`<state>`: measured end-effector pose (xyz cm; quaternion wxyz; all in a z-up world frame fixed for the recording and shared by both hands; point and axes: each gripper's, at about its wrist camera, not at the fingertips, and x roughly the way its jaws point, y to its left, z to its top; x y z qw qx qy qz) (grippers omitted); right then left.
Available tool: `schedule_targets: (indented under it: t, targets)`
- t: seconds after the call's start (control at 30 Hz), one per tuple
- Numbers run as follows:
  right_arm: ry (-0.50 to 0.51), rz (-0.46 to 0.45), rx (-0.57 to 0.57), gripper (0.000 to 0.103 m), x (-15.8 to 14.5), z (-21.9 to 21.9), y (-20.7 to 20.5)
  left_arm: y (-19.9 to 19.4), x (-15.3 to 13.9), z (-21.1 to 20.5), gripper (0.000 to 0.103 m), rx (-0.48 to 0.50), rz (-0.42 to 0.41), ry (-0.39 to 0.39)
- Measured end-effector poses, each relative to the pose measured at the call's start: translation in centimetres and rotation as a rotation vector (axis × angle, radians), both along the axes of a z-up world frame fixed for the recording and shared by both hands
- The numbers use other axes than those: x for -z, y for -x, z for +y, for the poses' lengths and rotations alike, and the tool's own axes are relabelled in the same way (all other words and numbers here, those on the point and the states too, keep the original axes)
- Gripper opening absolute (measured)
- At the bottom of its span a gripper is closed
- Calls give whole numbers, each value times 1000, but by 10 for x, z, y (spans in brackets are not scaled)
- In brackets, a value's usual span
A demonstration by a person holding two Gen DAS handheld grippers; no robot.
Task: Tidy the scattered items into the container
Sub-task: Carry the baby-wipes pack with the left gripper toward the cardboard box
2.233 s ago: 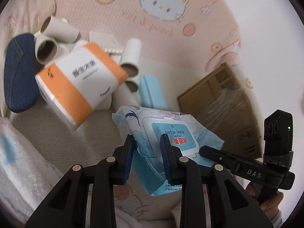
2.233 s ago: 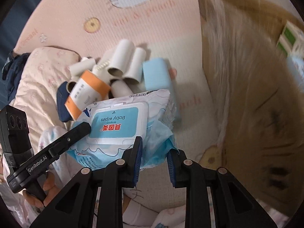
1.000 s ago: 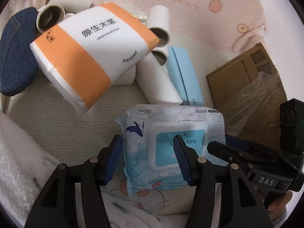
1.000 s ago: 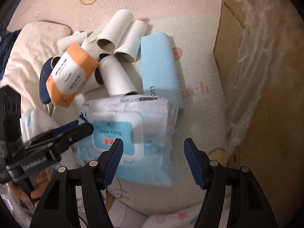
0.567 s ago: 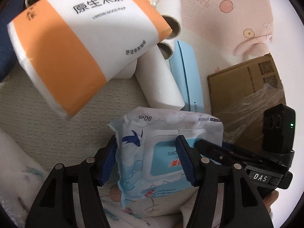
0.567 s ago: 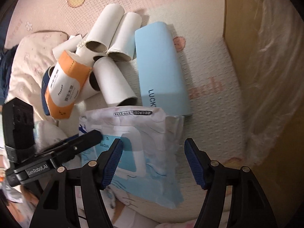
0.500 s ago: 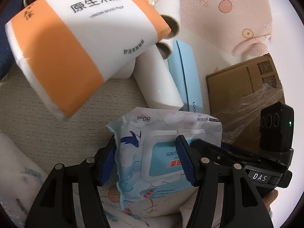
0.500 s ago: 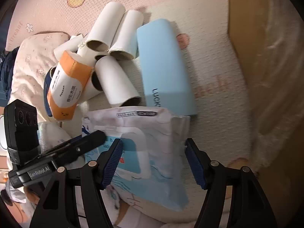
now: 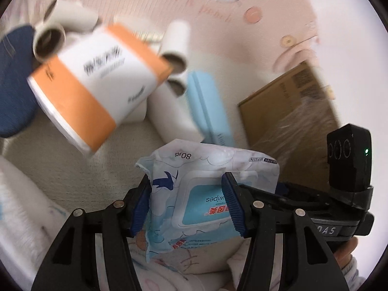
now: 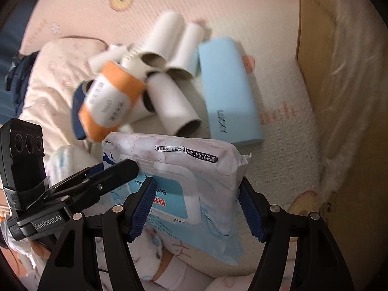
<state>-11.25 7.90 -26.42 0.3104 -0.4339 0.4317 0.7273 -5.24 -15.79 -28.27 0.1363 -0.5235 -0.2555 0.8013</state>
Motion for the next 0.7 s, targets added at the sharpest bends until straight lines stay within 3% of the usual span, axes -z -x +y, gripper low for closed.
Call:
schedule_targets:
  t: [0.23,0.47,0.7]
  targets:
    - [-219,10,-18,67,-63,-28,-2,-18,-55,-4,60,-13,130,9]
    - [-317,80,-8,67,-114,-43,-7,-30,-114,7,60,-12,250,57]
    - [-380,121,14,67,-153,-48,-22,-29,-155,26,60,12,322,93]
